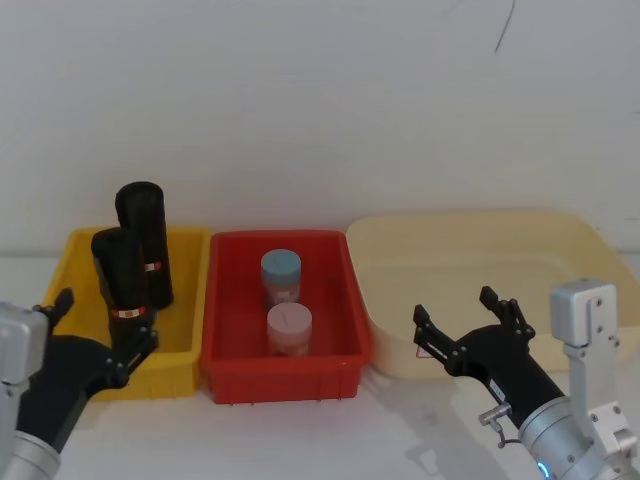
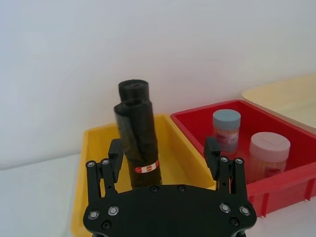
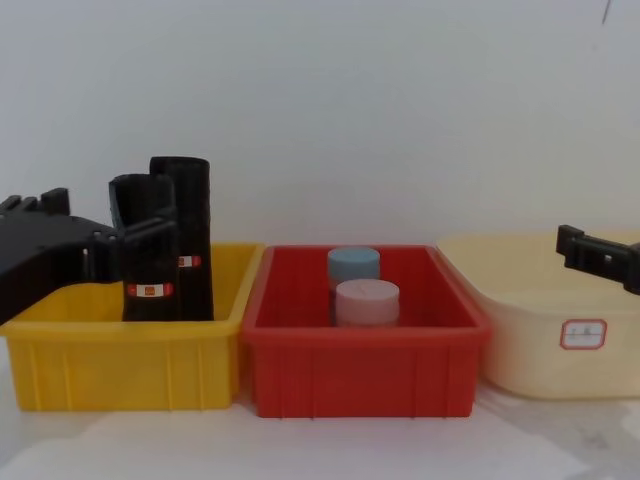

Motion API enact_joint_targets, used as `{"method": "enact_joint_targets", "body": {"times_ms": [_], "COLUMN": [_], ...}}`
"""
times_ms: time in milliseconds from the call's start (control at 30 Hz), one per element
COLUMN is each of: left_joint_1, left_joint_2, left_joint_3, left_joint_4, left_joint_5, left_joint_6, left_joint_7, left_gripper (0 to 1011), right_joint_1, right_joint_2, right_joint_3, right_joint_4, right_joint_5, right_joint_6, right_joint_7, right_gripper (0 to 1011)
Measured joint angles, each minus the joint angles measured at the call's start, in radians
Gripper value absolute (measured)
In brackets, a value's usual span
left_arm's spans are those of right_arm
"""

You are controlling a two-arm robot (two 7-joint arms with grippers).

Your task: Pick up the garbage bag with the one hand and transfer it to the other hand.

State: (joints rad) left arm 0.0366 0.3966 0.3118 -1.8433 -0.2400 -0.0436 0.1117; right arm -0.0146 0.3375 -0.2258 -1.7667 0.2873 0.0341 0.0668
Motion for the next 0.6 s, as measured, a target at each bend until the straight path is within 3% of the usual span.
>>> {"method": "enact_joint_targets", "body": {"times_ms": [600], "left_joint_1": [-0.035], "left_joint_2": [-0.025], "left_joint_3": [-0.050], "left_joint_4": [0.082], "left_joint_5": [-0.082], "left_joint_6": [-0.033], "left_joint_7": [-0.053], "left_gripper": [1001], "right_joint_1": [0.000], "right_joint_2": [0.000], "right_joint_3": [0.000], "right_joint_4": [0.000], "right_joint_5": [0.000], "right_joint_6": [0.000], "right_joint_7": [0.000], "right_gripper": [1000]}}
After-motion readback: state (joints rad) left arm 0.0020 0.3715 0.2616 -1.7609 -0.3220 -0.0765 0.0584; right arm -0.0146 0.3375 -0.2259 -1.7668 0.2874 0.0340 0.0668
